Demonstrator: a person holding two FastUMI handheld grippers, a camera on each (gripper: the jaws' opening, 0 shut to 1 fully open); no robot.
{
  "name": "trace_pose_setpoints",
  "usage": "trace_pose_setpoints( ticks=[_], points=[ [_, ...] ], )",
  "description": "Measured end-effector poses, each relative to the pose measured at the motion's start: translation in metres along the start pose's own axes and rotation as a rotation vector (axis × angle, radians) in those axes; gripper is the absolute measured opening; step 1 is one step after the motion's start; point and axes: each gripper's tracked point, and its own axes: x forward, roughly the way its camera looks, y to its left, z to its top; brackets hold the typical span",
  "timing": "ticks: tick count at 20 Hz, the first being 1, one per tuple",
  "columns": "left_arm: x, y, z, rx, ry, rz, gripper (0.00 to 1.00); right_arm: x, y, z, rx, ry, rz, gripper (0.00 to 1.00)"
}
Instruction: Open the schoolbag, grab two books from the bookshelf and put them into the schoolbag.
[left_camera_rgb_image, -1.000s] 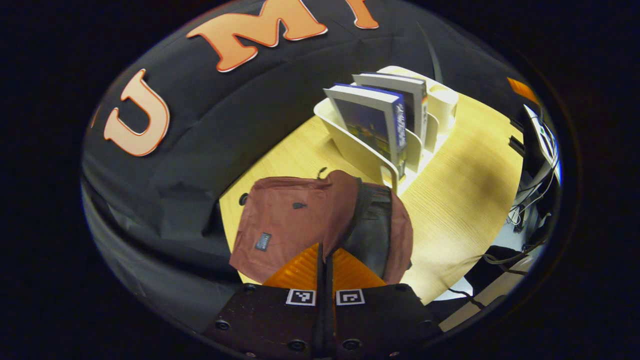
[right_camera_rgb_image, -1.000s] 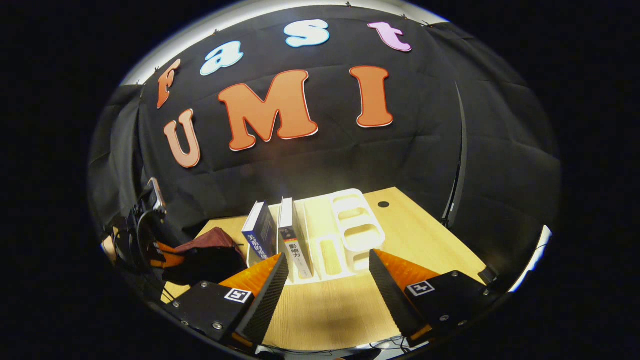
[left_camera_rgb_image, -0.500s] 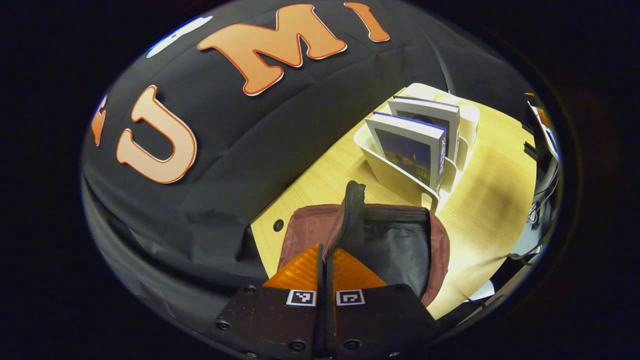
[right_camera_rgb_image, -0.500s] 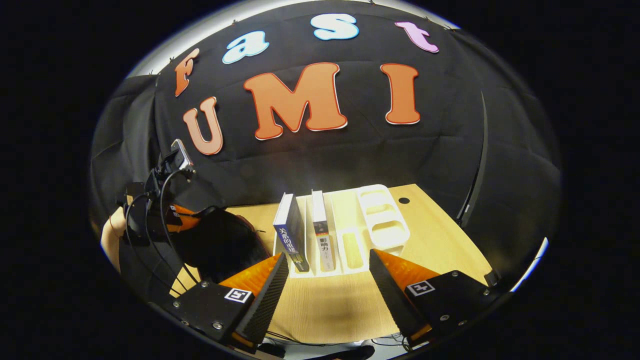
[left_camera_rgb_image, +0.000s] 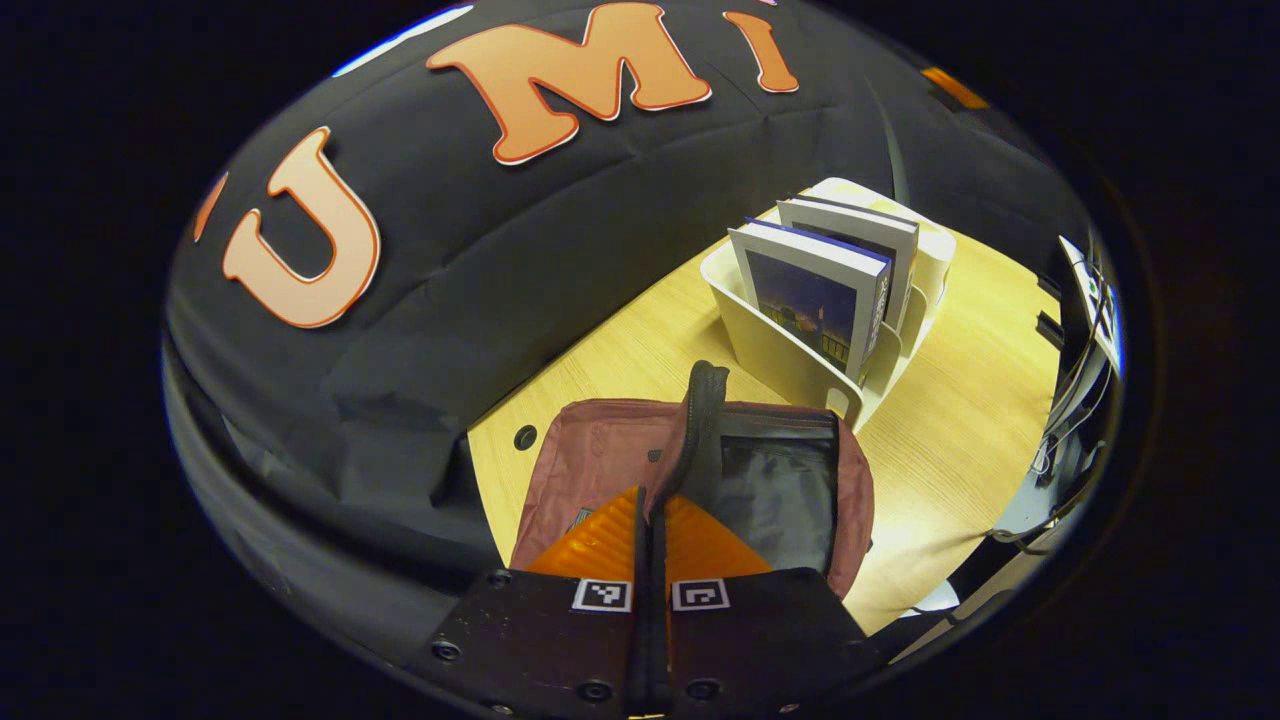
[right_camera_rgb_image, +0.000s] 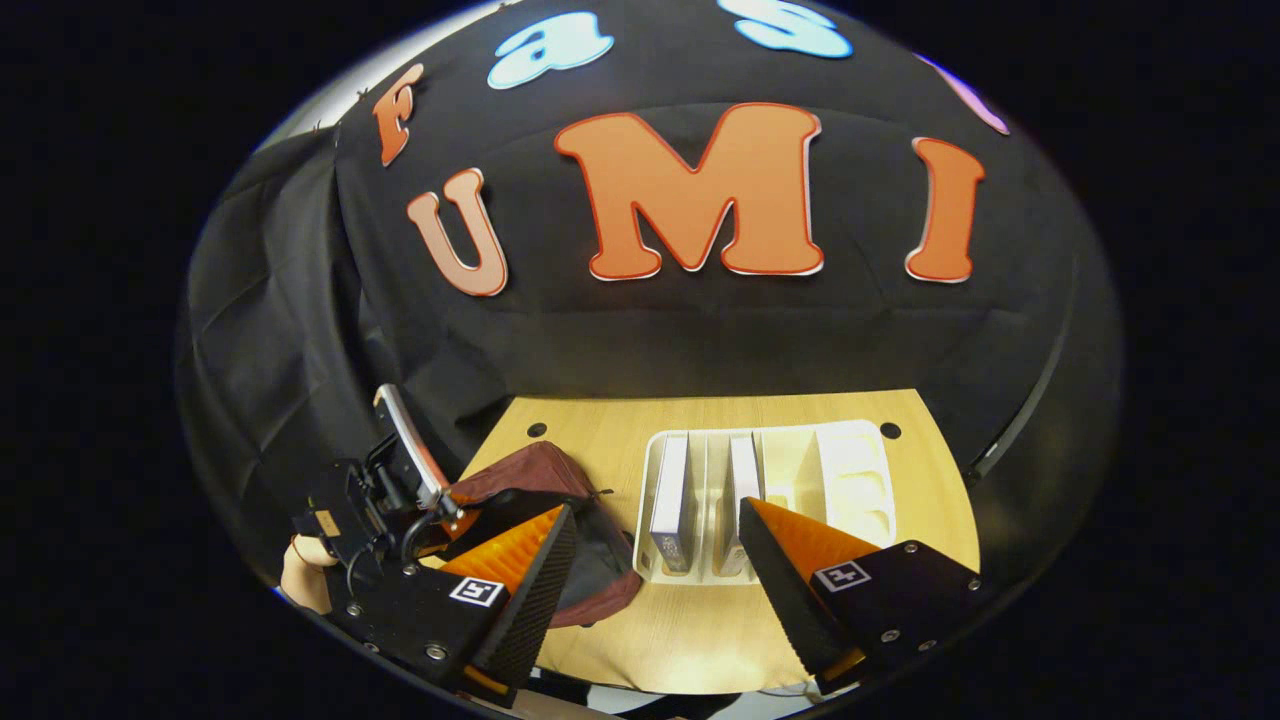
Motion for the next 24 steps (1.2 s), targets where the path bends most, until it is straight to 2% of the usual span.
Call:
trace_pose_setpoints(
  ticks=[3, 9, 12, 15, 23, 24],
  points=[
    [0.0, 0.003, -0.005, -0.039, 0.001, -0.005, 0.01, 0.043, 0.019, 0.008, 0.025, 0.148, 0.039, 0.97],
    [0.003, 0.004, -0.009, -0.073, 0.008, -0.016, 0.01, 0.129, 0.004, -0.017, 0.016, 0.395, -0.068, 0.98],
    [0.005, 0.003, -0.01, -0.075, 0.018, -0.011, 0.01, 0.163, 0.001, -0.036, 0.046, 0.493, -0.082, 0.98],
    [0.005, 0.0, -0.012, -0.084, 0.023, -0.023, 0.01, 0.19, -0.012, -0.056, 0.057, 0.555, -0.127, 0.98],
    [0.008, -0.003, -0.017, -0.115, 0.051, -0.032, 0.01, 0.231, -0.021, -0.095, 0.097, 0.654, -0.156, 0.97],
    [0.007, -0.003, -0.016, -0.113, 0.053, -0.03, 0.01, 0.234, -0.02, -0.101, 0.105, 0.665, -0.154, 0.85]
  ],
)
